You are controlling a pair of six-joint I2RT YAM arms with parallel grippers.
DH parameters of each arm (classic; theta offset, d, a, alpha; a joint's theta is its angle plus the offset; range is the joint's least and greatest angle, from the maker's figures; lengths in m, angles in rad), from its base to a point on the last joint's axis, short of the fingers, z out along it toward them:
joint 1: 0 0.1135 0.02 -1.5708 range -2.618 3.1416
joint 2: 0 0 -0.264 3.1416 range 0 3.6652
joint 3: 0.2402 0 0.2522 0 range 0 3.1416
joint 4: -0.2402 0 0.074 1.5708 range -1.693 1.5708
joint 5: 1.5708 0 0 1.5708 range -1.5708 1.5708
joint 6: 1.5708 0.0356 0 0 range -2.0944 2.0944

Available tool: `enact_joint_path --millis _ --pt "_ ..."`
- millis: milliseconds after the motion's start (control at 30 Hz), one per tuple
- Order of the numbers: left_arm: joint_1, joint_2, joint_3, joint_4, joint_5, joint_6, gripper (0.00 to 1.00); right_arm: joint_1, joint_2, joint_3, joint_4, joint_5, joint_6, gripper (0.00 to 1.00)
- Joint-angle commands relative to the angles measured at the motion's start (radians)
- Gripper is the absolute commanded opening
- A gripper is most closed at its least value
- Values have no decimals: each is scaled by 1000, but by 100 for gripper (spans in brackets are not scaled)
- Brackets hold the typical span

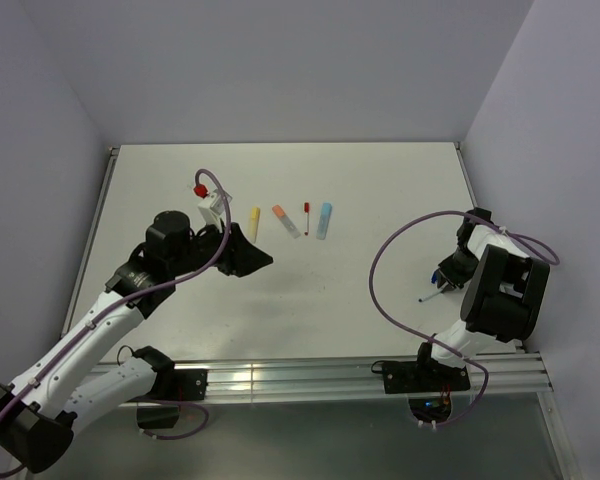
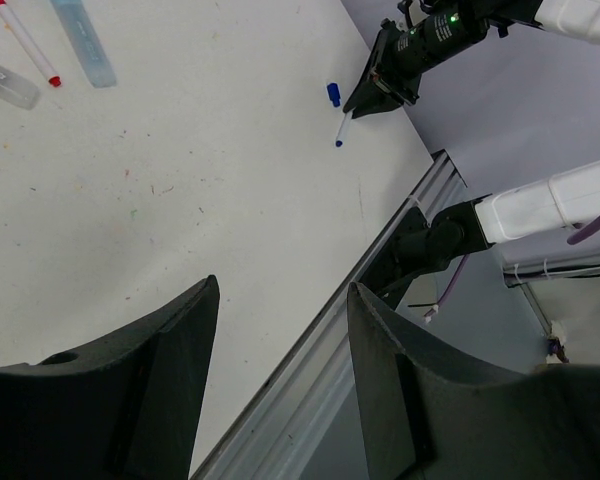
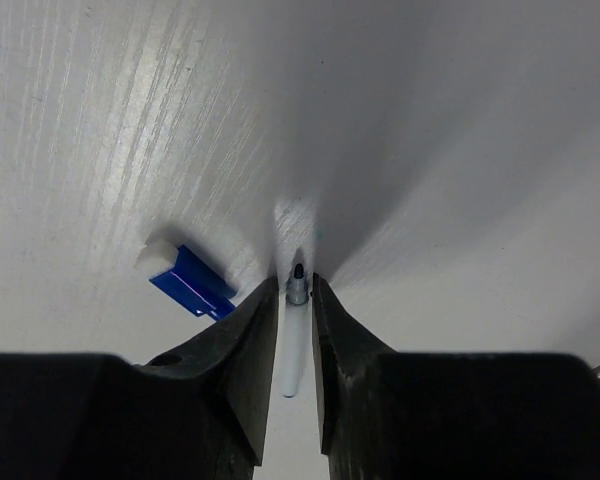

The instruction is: Insert the pens into the pen caps

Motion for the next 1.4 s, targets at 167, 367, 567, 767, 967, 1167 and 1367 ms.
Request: enact_joint_path --millis 167,367,567,767,967,1167,1367 --pt "5 -1 -4 41 17 -9 59 -4 47 5 36 18 15 24" --pt "5 11 -4 42 20 -11 59 5 48 4 49 24 16 12" --pt "6 25 -6 48 27 -14 59 41 18 2 53 18 25 3" --pt "6 28 -4 42 7 4 57 79 -54 -2 45 4 33 0" --pt "5 16 -38 91 55 -9 58 103 -234 -28 44 -70 41 0" --pt "6 68 -24 192 158 -49 57 263 -366 45 55 -186 44 0" --pt "5 159 -12 420 253 -181 63 486 -450 179 120 -281 99 0"
